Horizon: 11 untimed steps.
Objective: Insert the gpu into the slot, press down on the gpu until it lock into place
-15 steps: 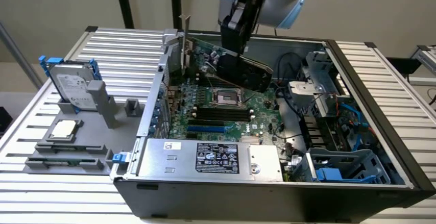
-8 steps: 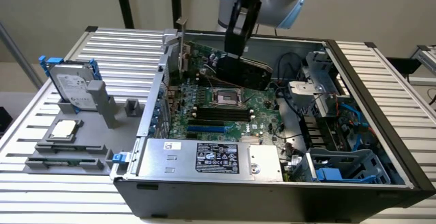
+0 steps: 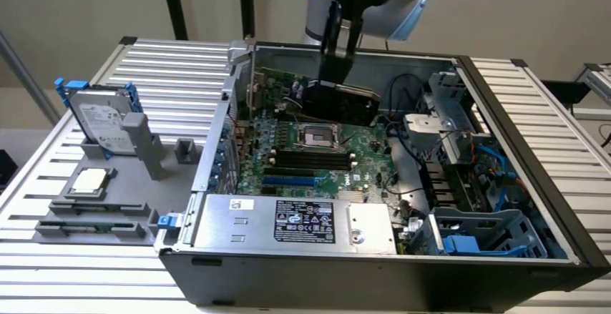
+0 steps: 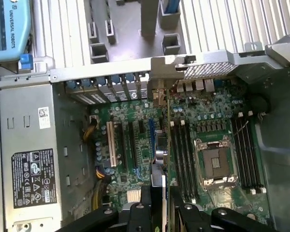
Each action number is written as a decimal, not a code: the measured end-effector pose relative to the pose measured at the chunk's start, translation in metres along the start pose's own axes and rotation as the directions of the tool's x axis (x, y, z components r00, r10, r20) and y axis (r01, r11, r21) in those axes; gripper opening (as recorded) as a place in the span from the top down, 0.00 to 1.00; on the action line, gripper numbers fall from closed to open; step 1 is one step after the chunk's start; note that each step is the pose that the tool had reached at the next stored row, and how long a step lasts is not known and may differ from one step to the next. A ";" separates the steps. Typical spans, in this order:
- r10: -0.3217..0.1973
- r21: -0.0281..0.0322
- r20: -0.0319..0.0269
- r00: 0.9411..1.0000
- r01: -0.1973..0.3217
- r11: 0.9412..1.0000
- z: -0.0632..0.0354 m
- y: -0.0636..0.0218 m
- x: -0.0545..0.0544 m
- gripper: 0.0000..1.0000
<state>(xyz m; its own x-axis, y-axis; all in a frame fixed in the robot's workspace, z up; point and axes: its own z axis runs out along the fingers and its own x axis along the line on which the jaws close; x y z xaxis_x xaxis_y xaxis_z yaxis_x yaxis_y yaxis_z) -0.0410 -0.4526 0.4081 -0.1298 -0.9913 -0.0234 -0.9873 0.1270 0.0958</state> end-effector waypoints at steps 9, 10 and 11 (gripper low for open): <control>-0.110 -0.002 0.008 0.994 0.110 0.994 0.0116 0.0005 0.001 0.74; -0.110 -0.001 0.009 0.994 0.110 0.994 0.0135 0.0009 0.001 0.74; -0.110 -0.001 0.009 0.994 0.110 0.994 0.0153 0.0016 0.001 0.74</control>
<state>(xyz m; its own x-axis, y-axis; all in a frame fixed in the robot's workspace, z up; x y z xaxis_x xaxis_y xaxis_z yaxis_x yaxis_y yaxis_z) -0.0441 -0.4533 0.3930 -0.0214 -0.9988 -0.0431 -0.9955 0.0173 0.0935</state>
